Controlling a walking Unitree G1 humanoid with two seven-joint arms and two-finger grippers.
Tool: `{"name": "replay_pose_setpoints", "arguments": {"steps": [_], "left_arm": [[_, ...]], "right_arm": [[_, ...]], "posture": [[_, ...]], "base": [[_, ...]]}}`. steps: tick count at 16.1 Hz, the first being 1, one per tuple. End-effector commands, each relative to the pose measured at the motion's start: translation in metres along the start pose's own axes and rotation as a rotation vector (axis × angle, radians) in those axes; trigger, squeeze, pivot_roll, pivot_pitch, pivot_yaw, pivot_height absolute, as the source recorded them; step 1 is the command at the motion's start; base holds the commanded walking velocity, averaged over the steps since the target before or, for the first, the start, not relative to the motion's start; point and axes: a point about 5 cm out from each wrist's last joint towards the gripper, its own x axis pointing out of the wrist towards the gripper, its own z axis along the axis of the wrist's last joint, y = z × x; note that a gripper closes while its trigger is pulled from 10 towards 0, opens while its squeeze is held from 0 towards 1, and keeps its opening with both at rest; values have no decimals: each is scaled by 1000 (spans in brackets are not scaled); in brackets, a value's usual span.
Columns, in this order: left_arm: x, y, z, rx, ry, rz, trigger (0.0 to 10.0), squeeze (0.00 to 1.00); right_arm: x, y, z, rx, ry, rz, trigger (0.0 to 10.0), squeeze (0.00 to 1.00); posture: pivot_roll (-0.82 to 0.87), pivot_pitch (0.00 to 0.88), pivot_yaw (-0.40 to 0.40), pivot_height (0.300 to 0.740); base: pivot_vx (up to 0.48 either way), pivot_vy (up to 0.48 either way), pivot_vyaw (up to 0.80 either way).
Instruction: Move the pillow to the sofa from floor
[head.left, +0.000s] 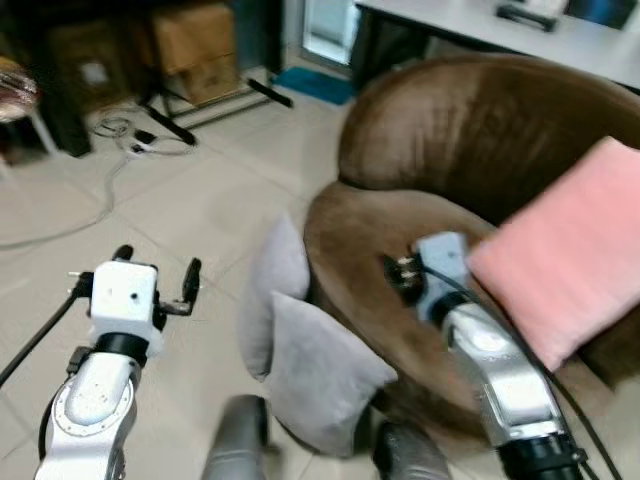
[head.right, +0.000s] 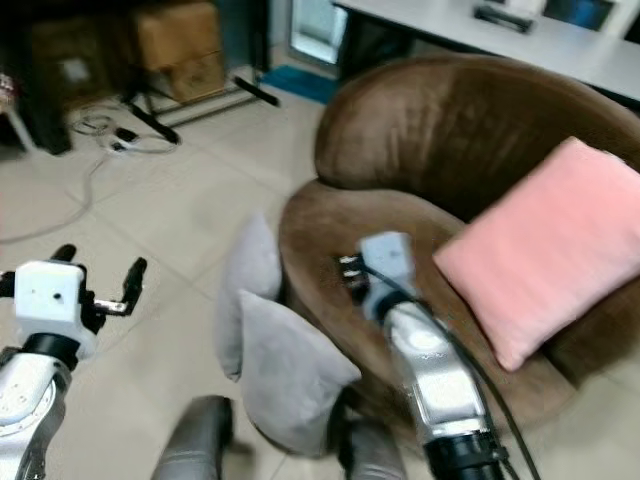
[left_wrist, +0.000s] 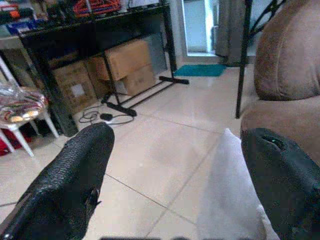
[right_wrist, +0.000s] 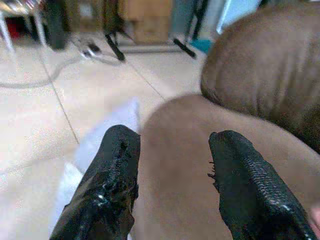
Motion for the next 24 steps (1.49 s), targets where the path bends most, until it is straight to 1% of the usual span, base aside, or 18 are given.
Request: {"name": "replay_pose_setpoints", "arguments": {"steps": [1,3,5,6,7,8,9,11,12,13,14,16,17,18,19,20,23,24], "left_arm": [[1,-8,0,-4,-1,-24,10000,0],[1,-8,0,-3,3,-27,10000,0],[2,-9,-3,7,15,-40,10000,0],[2,-9,-3,12,18,-47,10000,0],[2,-10,-2,15,20,-53,10000,0],[2,-10,-2,21,22,-81,10000,0],[2,-10,-1,25,22,-105,10000,0],[13,-17,1,53,15,-226,10000,0],[16,-20,3,71,11,-266,10000,0],[17,-20,5,78,8,-278,10000,0],[15,-21,8,75,5,-295,10000,0],[11,-27,10,73,7,-368,10000,0],[5,-29,8,79,19,-421,10000,0],[4,-30,6,80,25,-435,10000,0],[-4,-26,2,72,55,-438,10000,0],[-8,-24,1,72,67,-436,10000,0],[-37,-20,-7,65,126,-446,10000,0],[-42,-21,-7,64,129,-452,10000,0]], "right_arm": [[-6,-14,-8,1,33,-49,10000,0],[-5,-13,-8,4,36,-32,10000,0],[0,-5,-5,0,41,29,10000,0],[7,-1,-4,-13,69,72,10000,0],[9,-1,-5,4,80,92,10000,0],[16,-3,-13,28,124,114,10000,1000],[21,-4,-19,30,161,129,10000,1000],[40,-6,-35,3,271,126,10000,1000],[45,-5,-40,-4,310,128,10000,1000],[46,-5,-43,-6,329,128,10000,1000],[47,-6,-47,-6,352,119,10000,1000],[50,-8,-59,-4,413,86,10000,1000],[51,-9,-66,2,439,63,10000,1000],[52,-10,-68,4,448,55,10000,1000],[51,-8,-73,-13,469,71,10000,1000],[50,-7,-75,-22,476,79,10000,1000],[44,-9,-87,-49,498,88,10000,1000],[44,-8,-88,-49,497,93,10000,1000]], "posture": [[136,0,-65,576],[136,0,-65,576],[141,0,-62,576],[146,0,-61,576],[157,0,-49,576],[160,0,-31,576],[159,0,-10,576],[167,0,32,576],[176,5,45,576],[176,5,45,576],[191,63,74,576],[187,100,72,576],[172,137,53,576],[172,137,53,576],[147,172,18,576],[145,175,15,576],[138,185,-20,576],[141,185,-34,576]], "base": [[0,0,0],[0,0,0],[0,0,0],[0,0,0],[0,0,0],[0,0,0],[0,0,0],[0,0,0],[0,0,0],[0,0,0],[0,0,0],[0,0,0],[0,0,0],[0,0,0],[0,0,0],[0,0,0],[0,0,0],[0,0,0]]}}
